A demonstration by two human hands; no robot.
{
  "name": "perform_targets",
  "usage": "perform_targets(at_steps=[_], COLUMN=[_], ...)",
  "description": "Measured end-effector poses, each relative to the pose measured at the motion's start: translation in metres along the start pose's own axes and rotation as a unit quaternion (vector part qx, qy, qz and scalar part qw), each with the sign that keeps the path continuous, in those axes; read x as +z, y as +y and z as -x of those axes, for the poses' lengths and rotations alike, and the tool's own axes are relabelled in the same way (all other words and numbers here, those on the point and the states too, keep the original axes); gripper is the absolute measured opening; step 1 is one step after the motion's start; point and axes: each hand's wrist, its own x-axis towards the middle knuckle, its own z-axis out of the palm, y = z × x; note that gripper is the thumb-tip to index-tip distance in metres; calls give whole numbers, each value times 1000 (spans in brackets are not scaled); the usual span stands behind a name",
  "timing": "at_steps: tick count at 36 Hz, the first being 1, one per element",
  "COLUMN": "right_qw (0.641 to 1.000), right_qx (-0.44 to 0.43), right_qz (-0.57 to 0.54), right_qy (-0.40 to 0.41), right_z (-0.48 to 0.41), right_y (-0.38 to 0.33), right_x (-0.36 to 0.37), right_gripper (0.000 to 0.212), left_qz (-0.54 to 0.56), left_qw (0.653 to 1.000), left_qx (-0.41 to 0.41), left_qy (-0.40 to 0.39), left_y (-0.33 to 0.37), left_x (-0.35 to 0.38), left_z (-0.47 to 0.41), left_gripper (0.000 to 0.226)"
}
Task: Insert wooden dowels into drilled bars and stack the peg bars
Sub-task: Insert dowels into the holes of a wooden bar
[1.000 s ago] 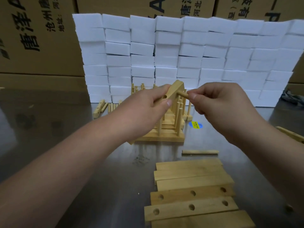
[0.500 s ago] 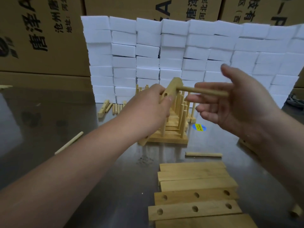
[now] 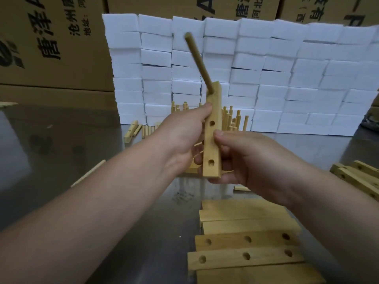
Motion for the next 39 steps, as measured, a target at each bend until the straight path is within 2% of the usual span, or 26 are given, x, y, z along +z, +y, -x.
perform_targets(at_steps=[2, 5, 7, 8, 10, 11, 12, 13, 16, 18, 20, 24, 27, 29, 31, 33, 36, 37, 39], right_qw=[1000, 994, 985, 981, 973, 968, 965, 963, 962, 964, 964, 966, 967, 967, 967, 966, 964, 963, 963], right_qx=[-15, -41, -49, -55, -69, -76, -83, -90, -96, -93, -90, -81, -78, -78, -79, -80, -78, -77, -74], right_qz=[-9, -19, -32, -40, -56, -63, -69, -72, -67, -58, -51, -43, -42, -43, -42, -41, -39, -38, -33], right_qy=[17, 100, 161, 183, 215, 228, 239, 245, 247, 244, 245, 244, 240, 240, 241, 243, 251, 254, 257], right_z=[1, -3, -5, -6, -7, -7, -7, -7, -8, -8, -9, -10, -9, -9, -9, -10, -10, -10, -10], right_y=[1, -2, -7, -10, -13, -14, -15, -15, -13, -12, -11, -9, -8, -8, -8, -8, -9, -9, -8], right_x=[2, -2, -10, -13, -19, -21, -22, -23, -23, -22, -21, -19, -19, -19, -20, -21, -21, -21, -22], right_gripper=[25, 27, 28, 29, 28, 28, 28, 28, 28, 29, 29, 26, 26, 26, 27, 27, 27, 27, 27], left_qz=[-26, -71, -174, -284, -517, -585, -614, -611, -550, -537, -541, -552, -559, -549, -564, -603, -669, -671, -644], left_qw=[1000, 997, 984, 956, 843, 792, 766, 765, 793, 784, 771, 766, 746, 756, 763, 751, 706, 704, 727], left_qx=[9, -2, 15, 51, 138, 158, 160, 145, 81, 72, 66, 28, 44, 50, 48, 76, 142, 159, 151], left_qy=[-2, -21, -36, -42, -62, -78, -105, -141, -249, -302, -328, -328, -359, -353, -312, -260, -185, -170, -185], left_y=[-4, -6, -6, -9, -17, -22, -30, -38, -60, -71, -80, -87, -83, -79, -74, -71, -72, -74, -78], left_x=[1, -3, -6, -8, -11, -11, -10, -8, -3, -3, -4, -3, -2, -2, -2, -2, -3, -3, -4], left_z=[0, -3, -5, -6, -6, -5, -5, -6, -7, -12, -16, -20, -17, -14, -14, -16, -19, -21, -23], left_gripper=[32, 33, 27, 23, 22, 22, 22, 24, 35, 43, 47, 59, 52, 50, 52, 50, 38, 31, 15])
